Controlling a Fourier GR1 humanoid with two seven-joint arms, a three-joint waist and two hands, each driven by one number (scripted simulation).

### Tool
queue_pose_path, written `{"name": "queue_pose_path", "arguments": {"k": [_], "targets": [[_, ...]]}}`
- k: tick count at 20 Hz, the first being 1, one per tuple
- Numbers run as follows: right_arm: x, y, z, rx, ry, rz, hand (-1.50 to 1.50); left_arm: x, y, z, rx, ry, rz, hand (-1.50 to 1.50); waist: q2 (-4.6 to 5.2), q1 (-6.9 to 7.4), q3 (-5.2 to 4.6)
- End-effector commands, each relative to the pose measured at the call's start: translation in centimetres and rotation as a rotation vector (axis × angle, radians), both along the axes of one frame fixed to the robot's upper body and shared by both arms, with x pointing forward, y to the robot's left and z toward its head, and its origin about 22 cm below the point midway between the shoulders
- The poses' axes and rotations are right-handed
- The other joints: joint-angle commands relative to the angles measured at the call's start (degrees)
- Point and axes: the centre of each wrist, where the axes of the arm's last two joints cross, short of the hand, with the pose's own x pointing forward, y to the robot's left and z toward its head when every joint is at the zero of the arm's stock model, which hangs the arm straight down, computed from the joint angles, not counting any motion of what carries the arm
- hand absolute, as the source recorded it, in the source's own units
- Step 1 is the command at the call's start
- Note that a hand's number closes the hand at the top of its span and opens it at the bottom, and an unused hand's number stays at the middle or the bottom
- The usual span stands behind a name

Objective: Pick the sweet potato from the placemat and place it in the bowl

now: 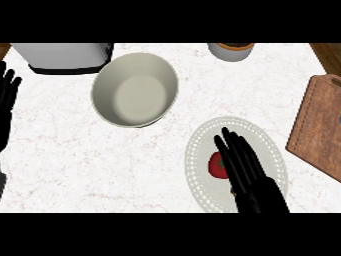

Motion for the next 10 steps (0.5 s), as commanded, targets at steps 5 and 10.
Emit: {"name": "queue_pose_path", "arguments": {"k": [5,10], "targets": [[-2.8,-0.6,3.9,-0.367,0.330,-0.077,-1.50,-0.1,0.3,0.4,0.005,-0.016,-0.033,0.00,0.51,1.77,-0.06],[-3.8,0.1,5.7,-0.519,0.474,-0.054,-1.50,0.3,-0.6,-0.8,-0.012,-0.025,-0.037,0.00,0.84,1.88,0.03]]}}
